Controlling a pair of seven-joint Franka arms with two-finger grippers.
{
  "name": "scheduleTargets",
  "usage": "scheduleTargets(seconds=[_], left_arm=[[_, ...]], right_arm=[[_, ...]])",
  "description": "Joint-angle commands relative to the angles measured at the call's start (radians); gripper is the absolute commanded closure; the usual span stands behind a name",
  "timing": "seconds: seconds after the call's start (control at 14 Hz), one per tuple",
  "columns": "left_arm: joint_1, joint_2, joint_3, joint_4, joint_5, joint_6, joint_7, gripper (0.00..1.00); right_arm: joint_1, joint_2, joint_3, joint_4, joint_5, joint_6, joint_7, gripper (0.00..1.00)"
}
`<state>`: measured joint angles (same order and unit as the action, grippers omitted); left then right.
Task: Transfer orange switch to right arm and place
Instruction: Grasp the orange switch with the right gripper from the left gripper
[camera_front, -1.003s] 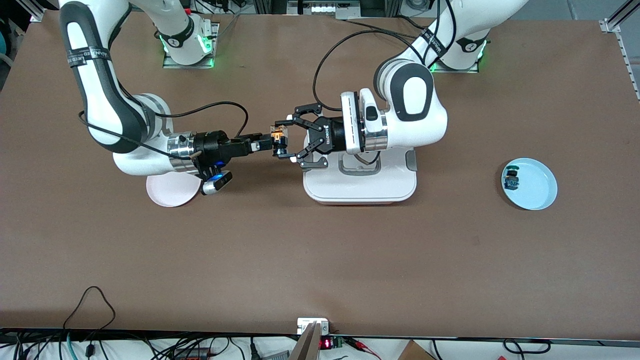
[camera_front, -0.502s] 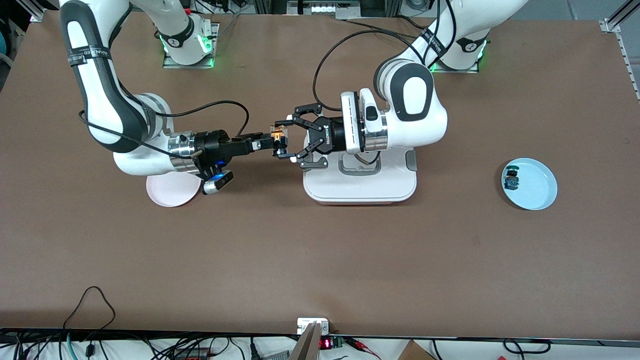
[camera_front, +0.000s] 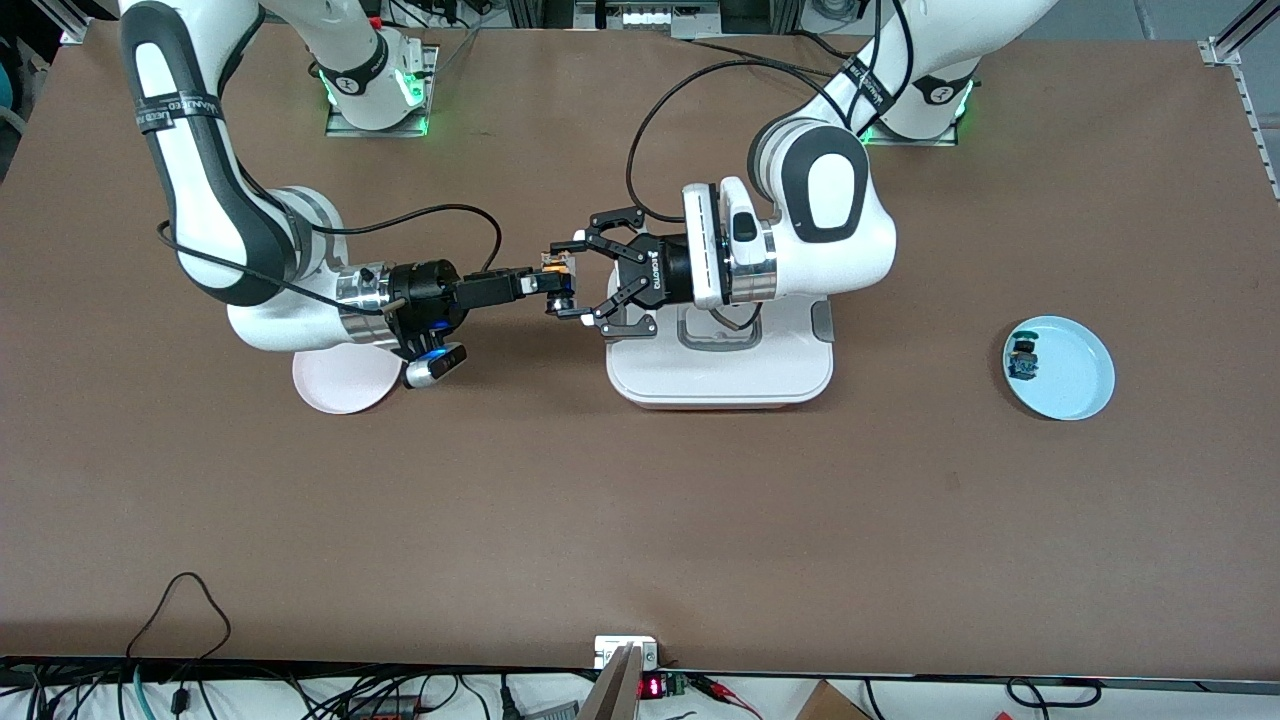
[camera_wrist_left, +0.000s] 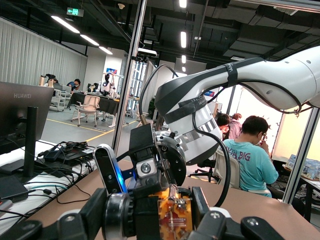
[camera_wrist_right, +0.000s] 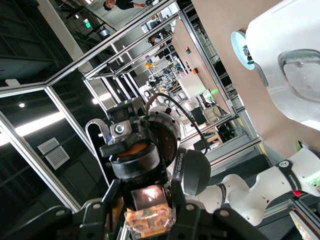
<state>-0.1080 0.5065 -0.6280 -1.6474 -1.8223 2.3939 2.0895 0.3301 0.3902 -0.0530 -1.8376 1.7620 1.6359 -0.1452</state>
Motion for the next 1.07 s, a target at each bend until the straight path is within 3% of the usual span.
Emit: scheduleTargets(seconds=[0.0, 0.07, 0.14, 0.21, 0.79, 1.0], left_arm=[[-0.009, 0.004, 0.001, 0.012, -0.026, 0.013, 0.037, 1.0], [-0.01, 0.004, 0.001, 0.012, -0.026, 0.013, 0.034, 0.97], [-0.01, 0.003, 0.001, 0.012, -0.025, 0.013, 0.037, 0.72], [-0.01, 0.003, 0.001, 0.012, -0.025, 0.013, 0.03, 0.01], [0.008, -0.005, -0.002, 0.012, -0.023, 0.002, 0.009, 0.0], [0.013, -0.009, -0.001, 0.014, 0.004, -0.013, -0.087, 0.0]], right_arm=[[0.007, -0.004, -0.004, 0.006, 0.013, -0.008, 0.003, 0.83], [0.007, -0.005, -0.004, 0.008, 0.013, -0.01, 0.003, 0.84], [0.007, -0.007, -0.004, 0.008, 0.013, -0.008, 0.003, 0.86], [0.007, -0.007, -0.004, 0.008, 0.013, -0.008, 0.001, 0.86], [-0.008, -0.011, -0.008, 0.008, 0.007, -0.01, -0.004, 0.93], [-0.019, -0.017, -0.011, 0.008, -0.001, -0.01, -0.004, 0.94]])
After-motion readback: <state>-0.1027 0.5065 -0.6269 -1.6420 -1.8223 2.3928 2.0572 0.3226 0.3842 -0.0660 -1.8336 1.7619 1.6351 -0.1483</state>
